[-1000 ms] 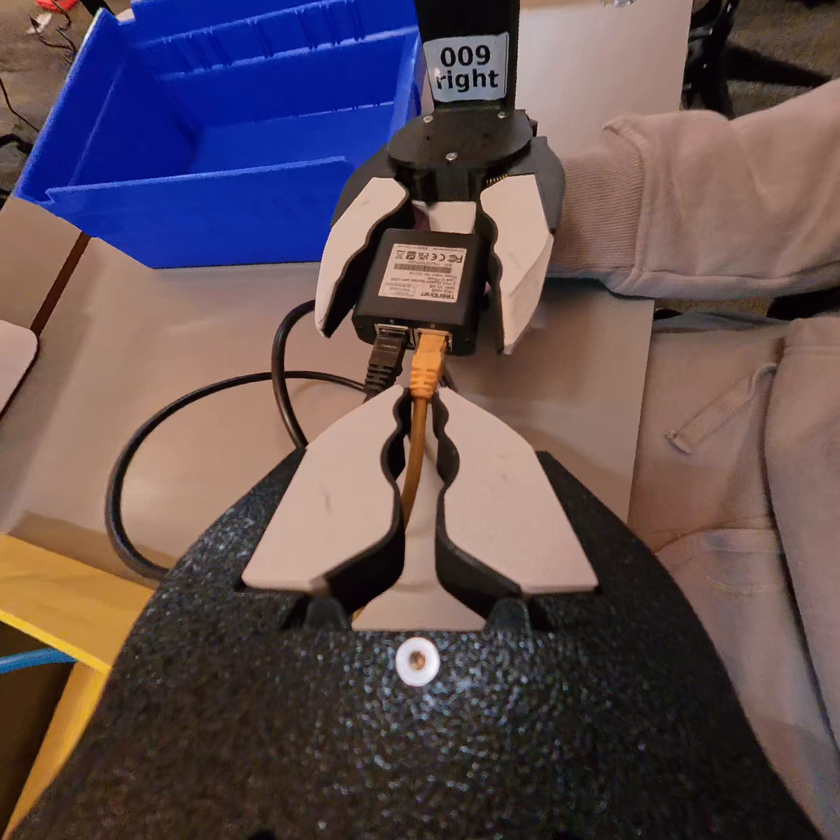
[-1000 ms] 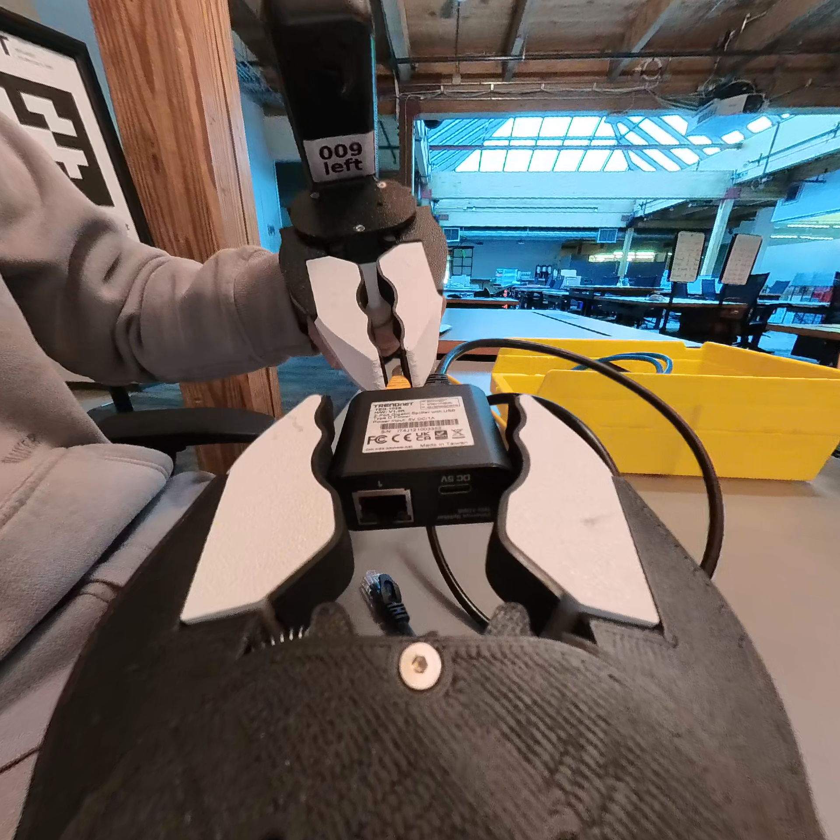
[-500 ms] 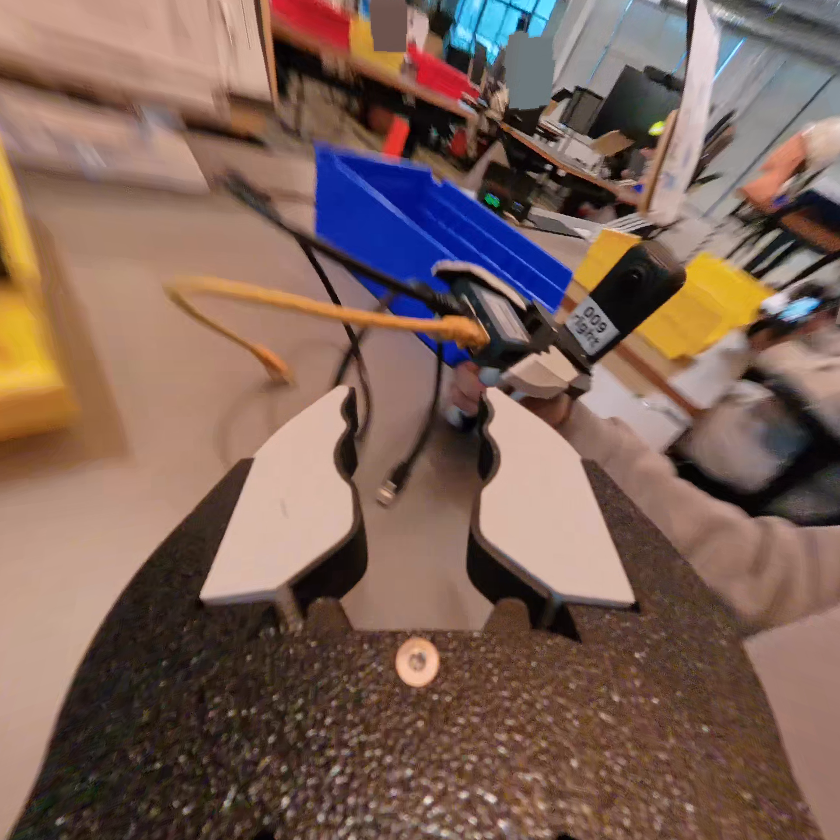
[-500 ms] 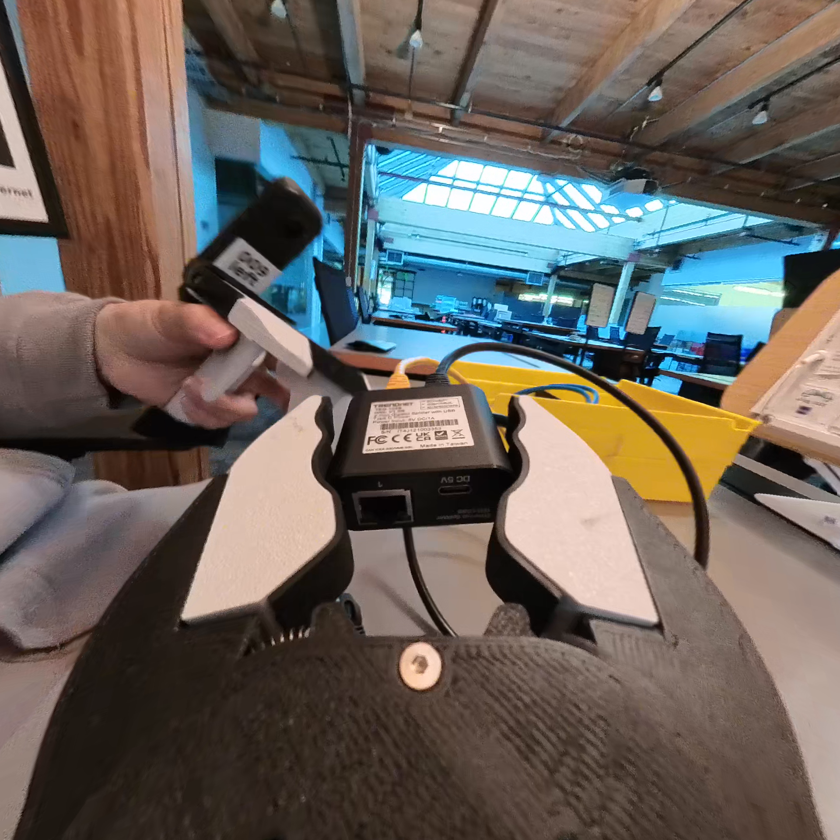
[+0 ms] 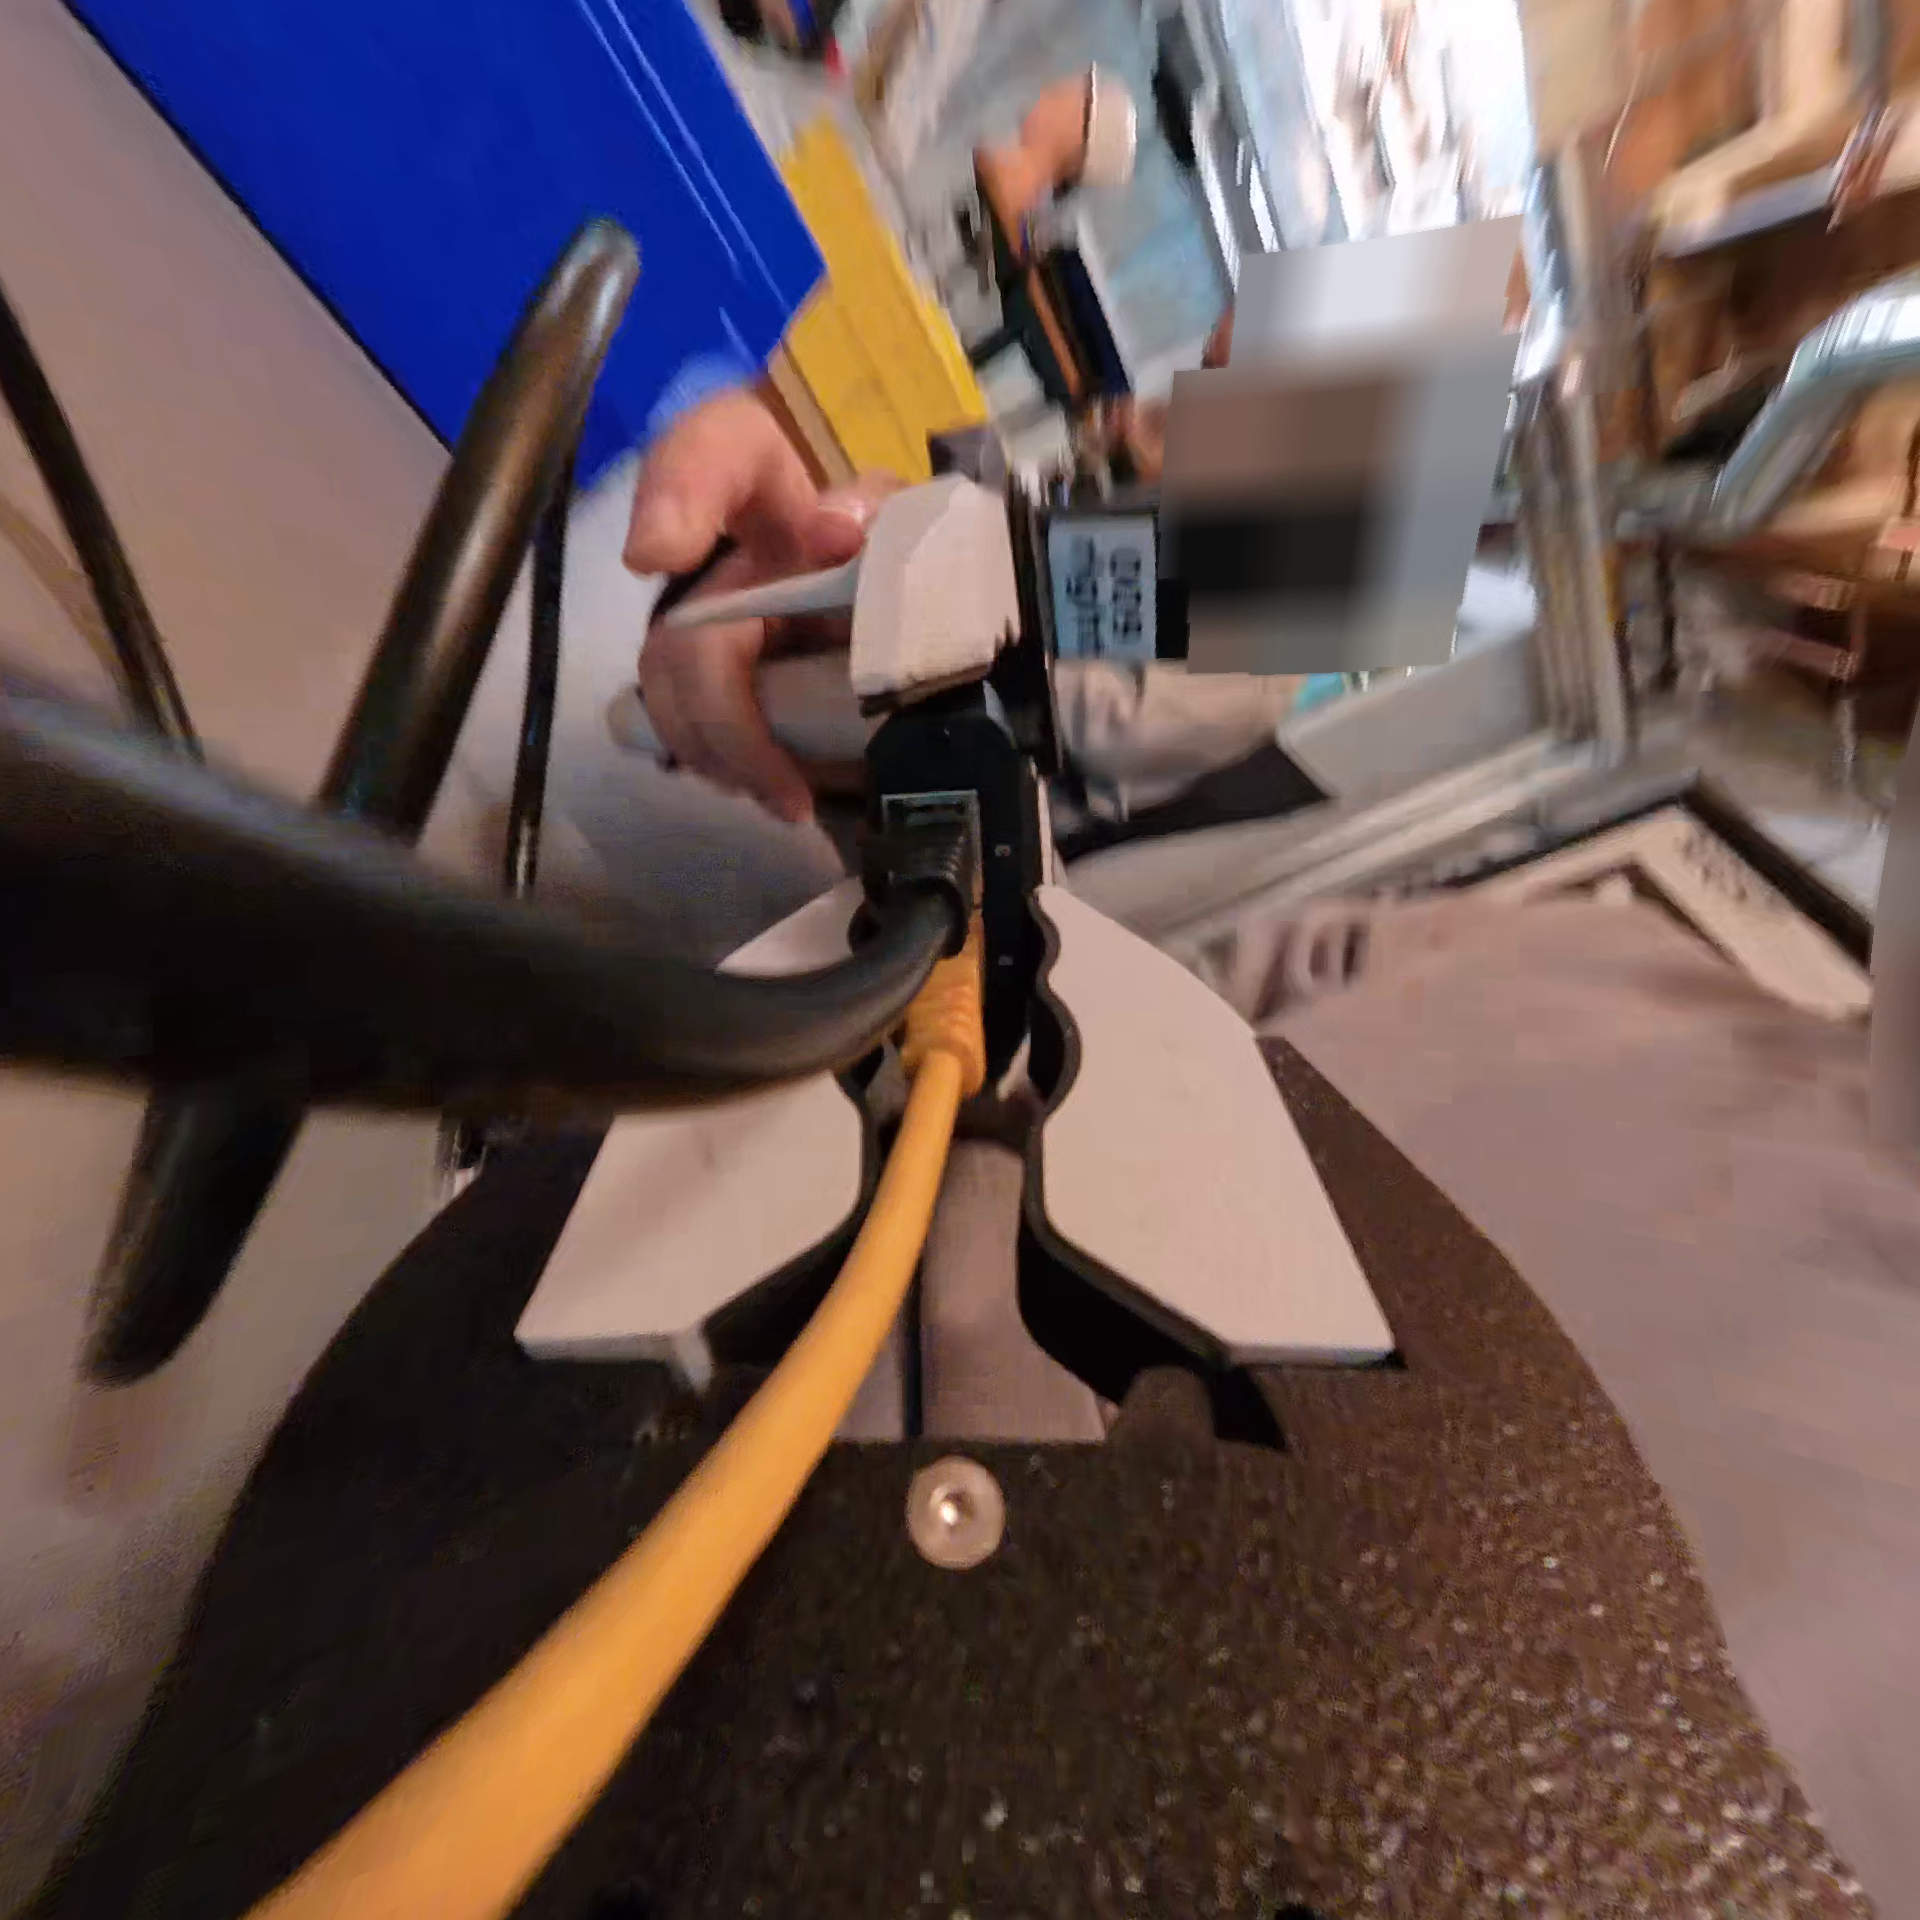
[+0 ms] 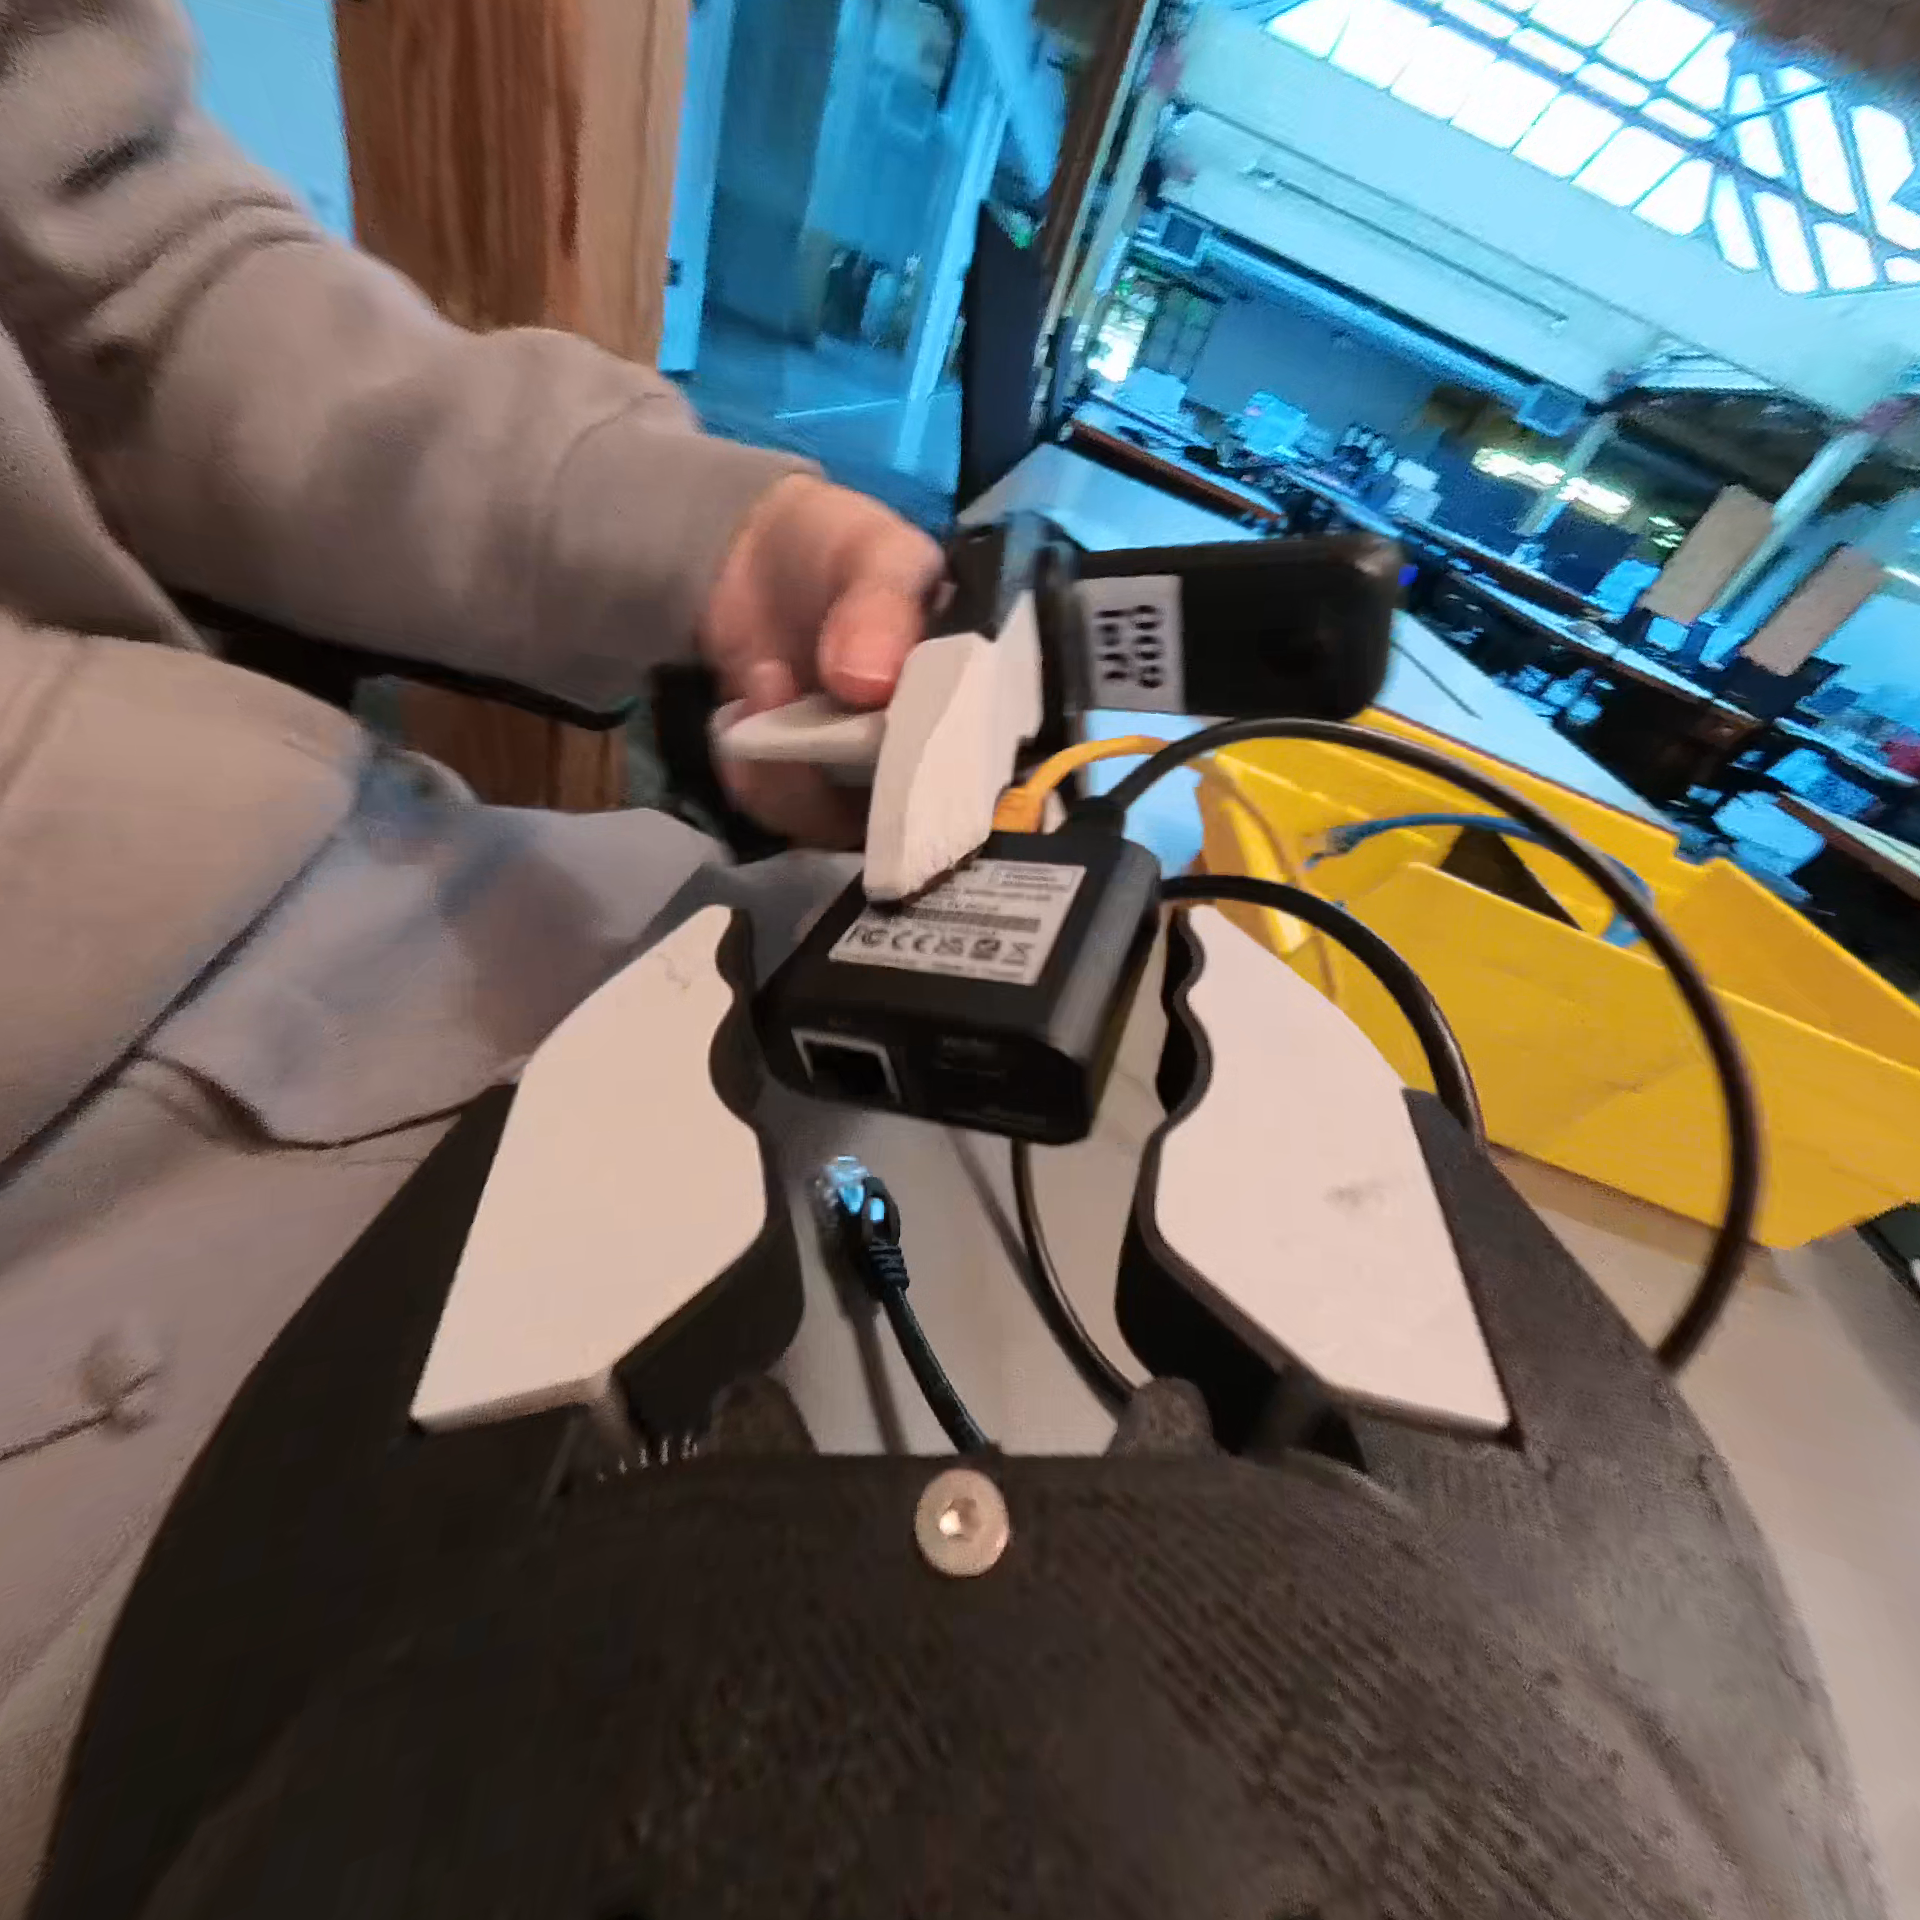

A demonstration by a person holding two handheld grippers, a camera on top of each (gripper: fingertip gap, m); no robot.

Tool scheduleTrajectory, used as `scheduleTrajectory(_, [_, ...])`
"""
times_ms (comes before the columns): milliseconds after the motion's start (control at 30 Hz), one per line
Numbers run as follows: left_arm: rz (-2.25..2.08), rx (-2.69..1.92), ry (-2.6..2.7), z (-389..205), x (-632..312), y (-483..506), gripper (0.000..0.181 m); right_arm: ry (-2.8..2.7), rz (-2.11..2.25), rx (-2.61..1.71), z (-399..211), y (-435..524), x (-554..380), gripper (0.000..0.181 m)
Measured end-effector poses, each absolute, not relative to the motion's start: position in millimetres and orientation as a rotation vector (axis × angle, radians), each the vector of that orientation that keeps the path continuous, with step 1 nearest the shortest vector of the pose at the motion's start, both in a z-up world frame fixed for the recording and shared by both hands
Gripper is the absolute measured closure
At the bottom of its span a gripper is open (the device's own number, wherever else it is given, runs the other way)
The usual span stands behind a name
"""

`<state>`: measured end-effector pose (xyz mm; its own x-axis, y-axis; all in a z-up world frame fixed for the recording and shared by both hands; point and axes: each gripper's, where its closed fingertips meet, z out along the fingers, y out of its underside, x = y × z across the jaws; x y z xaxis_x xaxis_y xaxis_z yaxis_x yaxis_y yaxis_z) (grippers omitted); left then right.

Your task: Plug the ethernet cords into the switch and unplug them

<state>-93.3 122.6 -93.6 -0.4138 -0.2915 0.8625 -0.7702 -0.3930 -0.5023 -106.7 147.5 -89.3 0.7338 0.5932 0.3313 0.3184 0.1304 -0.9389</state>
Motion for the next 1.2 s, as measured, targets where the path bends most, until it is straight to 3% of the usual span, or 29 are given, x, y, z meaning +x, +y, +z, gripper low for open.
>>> scheduleTrajectory(167, [1.506, 1.278, -1.777, -92, -118, 135, 0.157, -0.890, 0.183, -1.485, -78, 138, -115, 0.119])
scheduleTrajectory(333, [1.212, 1.153, -1.934, -91, -130, 138, 0.158, -0.931, 0.031, -1.521, -84, 149, -113, 0.107])
scheduleTrajectory(533, [1.077, 1.142, -2.014, -94, -121, 141, 0.158, -0.959, -0.055, -1.555, -91, 155, -109, 0.114])
scheduleTrajectory(733, [1.529, 1.490, -1.936, -75, -55, 167, 0.156, -0.555, -0.228, -1.583, -77, 183, -60, 0.117])
scheduleTrajectory(833, [1.803, 1.752, -1.856, -72, -34, 181, 0.134, -0.339, -0.370, -1.579, -69, 191, -34, 0.117])
scheduleTrajectory(933, [1.995, 1.886, -1.722, -80, -35, 181, 0.127, -0.148, -0.454, -1.540, -61, 191, -18, 0.117])
scheduleTrajectory(1067, [2.192, 1.824, -1.397, -72, -35, 177, 0.130, -0.116, -0.525, -1.535, -66, 199, -27, 0.117])
scheduleTrajectory(1200, [2.244, 1.740, -1.306, -72, -38, 182, 0.153, -0.192, -0.524, -1.527, -64, 202, -36, 0.118])
